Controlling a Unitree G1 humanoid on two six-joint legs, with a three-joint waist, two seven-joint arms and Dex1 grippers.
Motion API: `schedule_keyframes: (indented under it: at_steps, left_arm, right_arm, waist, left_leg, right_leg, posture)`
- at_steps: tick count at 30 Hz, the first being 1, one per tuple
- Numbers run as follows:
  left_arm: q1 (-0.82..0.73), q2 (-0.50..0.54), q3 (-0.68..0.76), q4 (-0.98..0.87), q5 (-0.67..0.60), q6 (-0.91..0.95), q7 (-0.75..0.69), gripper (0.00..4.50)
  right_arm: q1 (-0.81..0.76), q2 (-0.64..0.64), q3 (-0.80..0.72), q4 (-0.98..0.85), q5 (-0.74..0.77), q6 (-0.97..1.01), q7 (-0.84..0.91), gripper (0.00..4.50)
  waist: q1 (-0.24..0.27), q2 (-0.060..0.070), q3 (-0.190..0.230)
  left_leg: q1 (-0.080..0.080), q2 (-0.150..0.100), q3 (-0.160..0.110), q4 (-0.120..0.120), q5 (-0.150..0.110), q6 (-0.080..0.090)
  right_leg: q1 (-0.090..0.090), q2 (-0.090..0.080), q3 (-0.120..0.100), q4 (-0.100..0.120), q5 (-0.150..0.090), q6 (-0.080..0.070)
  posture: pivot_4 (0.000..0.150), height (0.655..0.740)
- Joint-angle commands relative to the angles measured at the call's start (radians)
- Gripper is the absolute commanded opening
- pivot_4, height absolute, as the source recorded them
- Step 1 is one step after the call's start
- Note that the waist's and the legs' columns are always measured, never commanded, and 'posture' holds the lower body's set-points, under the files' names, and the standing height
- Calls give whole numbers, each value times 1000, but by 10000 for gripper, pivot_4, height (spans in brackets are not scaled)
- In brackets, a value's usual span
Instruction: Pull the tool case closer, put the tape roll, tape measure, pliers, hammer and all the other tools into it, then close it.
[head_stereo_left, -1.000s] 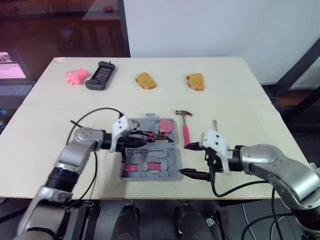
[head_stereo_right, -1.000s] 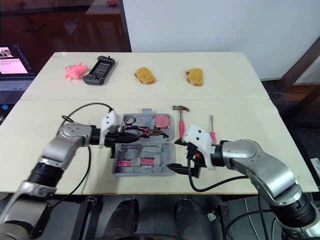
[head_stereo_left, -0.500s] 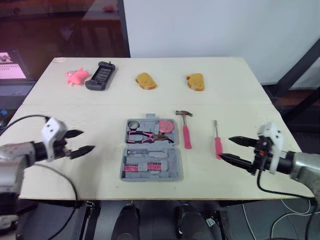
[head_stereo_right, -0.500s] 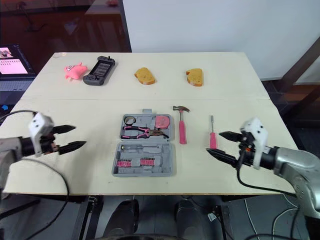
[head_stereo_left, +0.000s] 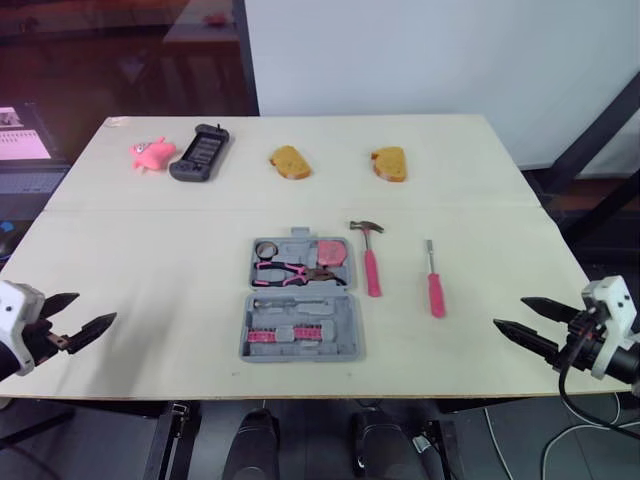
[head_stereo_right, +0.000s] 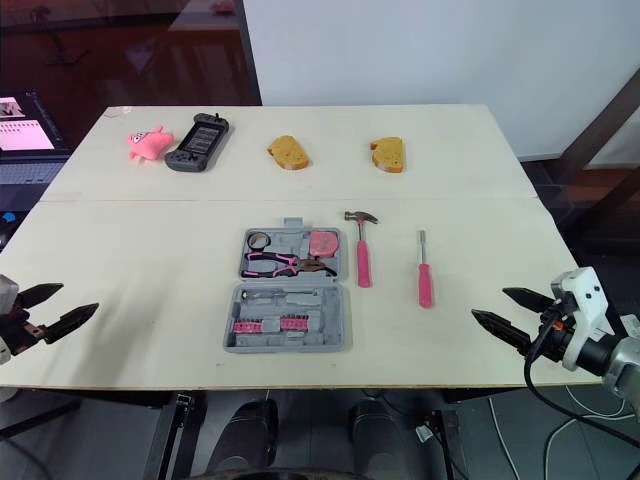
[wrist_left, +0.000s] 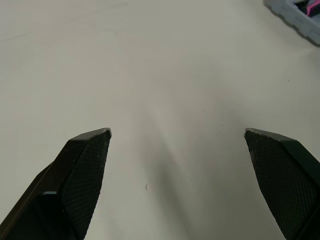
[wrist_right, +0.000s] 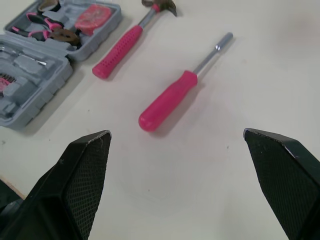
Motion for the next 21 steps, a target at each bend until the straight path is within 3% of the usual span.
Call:
schedule_keyframes:
  at_steps: [1,5,10,13,16,21]
  left_arm:
    - [-19,12,-1,-69,-22,5,9,44704]
    - [-52,-21,-60,-266,-79,130,45,44704]
    - [-38,-71,-135,-496,-132,258,106,44704]
    - [-13,-98,-169,-603,-137,288,142,44704]
    - [25,-123,-177,-698,-154,337,188,44704]
    - [77,-138,-154,-777,-180,376,229,44704]
  right_arm:
    - [-32,-23,0,-37,13,17,-12,45000]
    - [-163,-10,135,-151,19,154,-136,45000]
    - [-380,43,356,-176,-98,188,-281,45000]
    - [-515,85,474,-105,-181,213,-348,45000]
    - [-702,171,581,76,-254,251,-403,45000]
    - [-890,264,647,309,-297,289,-398,45000]
  waist:
    - [0,-1,0]
    - [-3,-1,0]
    - [-7,-1,0]
    - [-5,0,0]
    - [-5,-1,0]
    - [-10,-1,0]
  left_leg:
    - [0,0,0,0,0,0]
    - [0,0,0,-1,0,0]
    - [0,0,0,-2,0,0]
    - [0,0,0,-3,0,0]
    - [-1,0,0,-3,0,0]
    - [-1,0,0,-3,1,0]
  right_leg:
    - [0,0,0,0,0,0]
    - [0,0,0,0,0,0]
    - [-1,1,1,0,2,4]
    - [-3,1,1,0,2,4]
    - [-3,1,1,1,2,4]
    - [-4,1,2,1,3,4]
  posture:
    - [1500,7400]
    - [1500,7400]
    - [1500,7400]
    - [1500,7400]
    - [1500,7400]
    - [1500,7400]
